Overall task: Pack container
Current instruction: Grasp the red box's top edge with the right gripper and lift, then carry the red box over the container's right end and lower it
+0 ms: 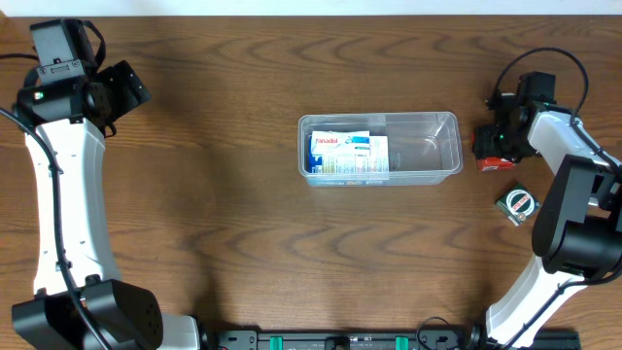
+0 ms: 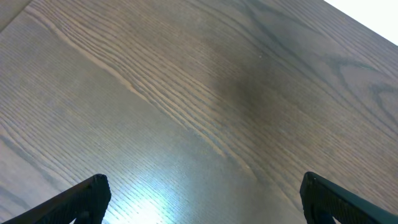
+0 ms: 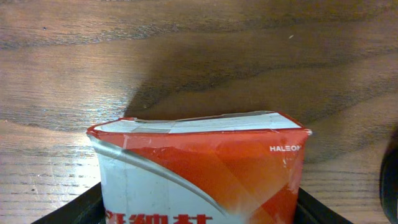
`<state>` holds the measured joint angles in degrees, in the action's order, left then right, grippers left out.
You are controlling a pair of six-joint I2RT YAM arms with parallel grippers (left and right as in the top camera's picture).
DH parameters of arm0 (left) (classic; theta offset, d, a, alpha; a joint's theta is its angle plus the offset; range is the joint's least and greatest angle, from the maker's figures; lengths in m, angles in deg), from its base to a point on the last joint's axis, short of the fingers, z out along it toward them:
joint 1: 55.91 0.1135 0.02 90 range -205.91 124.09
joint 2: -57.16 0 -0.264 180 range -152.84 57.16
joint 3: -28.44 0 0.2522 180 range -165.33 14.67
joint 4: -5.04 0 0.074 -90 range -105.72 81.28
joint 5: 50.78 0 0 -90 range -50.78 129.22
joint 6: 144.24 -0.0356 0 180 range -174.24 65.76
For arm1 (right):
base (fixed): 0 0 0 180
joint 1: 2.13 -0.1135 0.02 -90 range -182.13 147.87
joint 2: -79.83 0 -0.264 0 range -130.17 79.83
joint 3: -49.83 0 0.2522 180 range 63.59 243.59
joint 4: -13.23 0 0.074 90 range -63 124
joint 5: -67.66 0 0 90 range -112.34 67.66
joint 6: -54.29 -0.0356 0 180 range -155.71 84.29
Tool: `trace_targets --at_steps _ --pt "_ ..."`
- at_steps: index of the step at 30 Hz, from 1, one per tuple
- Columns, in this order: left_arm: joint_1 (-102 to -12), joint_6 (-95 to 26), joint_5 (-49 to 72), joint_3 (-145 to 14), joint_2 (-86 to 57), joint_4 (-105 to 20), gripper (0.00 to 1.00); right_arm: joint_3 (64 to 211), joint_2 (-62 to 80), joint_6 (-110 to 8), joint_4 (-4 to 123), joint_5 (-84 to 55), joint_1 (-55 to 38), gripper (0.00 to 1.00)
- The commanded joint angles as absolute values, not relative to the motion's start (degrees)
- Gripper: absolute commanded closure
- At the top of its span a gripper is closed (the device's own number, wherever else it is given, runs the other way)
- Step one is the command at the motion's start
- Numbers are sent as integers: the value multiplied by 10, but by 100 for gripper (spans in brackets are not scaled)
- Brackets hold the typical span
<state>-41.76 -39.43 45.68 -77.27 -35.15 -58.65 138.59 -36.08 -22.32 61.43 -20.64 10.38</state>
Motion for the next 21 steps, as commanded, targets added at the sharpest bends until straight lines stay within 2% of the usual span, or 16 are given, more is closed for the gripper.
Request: trace_targets --at_steps 1,11,21 --pt "-416 -398 466 -775 -352 -588 2 1389 -348 -233 632 -230 102 34" --pt "-416 -398 466 -775 -352 -588 2 1436 -224 -281 686 -217 82 35" --pt "-416 -398 466 -775 -352 -588 2 1436 -83 -371 729 -217 -6 35"
